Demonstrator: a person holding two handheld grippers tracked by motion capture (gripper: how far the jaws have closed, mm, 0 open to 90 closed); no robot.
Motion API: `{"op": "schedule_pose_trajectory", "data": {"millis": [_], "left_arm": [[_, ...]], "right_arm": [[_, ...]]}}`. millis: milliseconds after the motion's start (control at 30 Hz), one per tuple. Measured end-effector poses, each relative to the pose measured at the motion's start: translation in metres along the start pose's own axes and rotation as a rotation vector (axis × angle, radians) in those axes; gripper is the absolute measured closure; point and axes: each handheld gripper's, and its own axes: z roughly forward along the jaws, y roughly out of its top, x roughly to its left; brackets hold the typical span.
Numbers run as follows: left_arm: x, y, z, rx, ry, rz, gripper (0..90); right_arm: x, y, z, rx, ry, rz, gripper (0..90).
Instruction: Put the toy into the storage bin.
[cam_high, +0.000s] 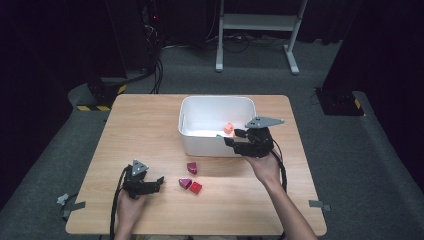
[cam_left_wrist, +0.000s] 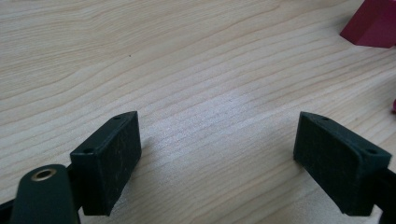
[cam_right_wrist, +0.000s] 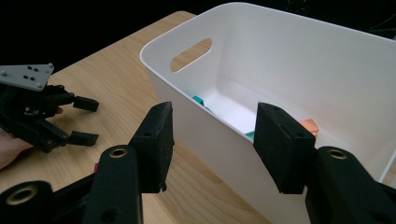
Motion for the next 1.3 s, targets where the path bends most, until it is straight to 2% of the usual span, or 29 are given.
{"op": "schedule_pose_trajectory", "data": {"millis": [467, 633, 1033, 1300], "left_arm": [[0.000, 0.000, 0.000, 0.000, 0.000, 0.000, 15.2], [0.000, 0.000, 0.000, 0.000, 0.000, 0.000, 15.2], [0.000, 0.000, 0.000, 0.000, 0.001, 0.001, 15.2], [0.000, 0.000, 0.000, 0.000, 0.001, 0.000, 15.2]], "right_arm": [[0.030, -0.040, 0.013, 0.010, 0.035, -0.032, 47.5], [0.032, -0.054, 0.022, 0.020, 0.054, -0.007, 47.4], [0.041, -0.081, 0.037, 0.036, 0.083, 0.014, 47.2], [0.052, -0.096, 0.051, 0.064, 0.110, 0.008, 47.0]]}}
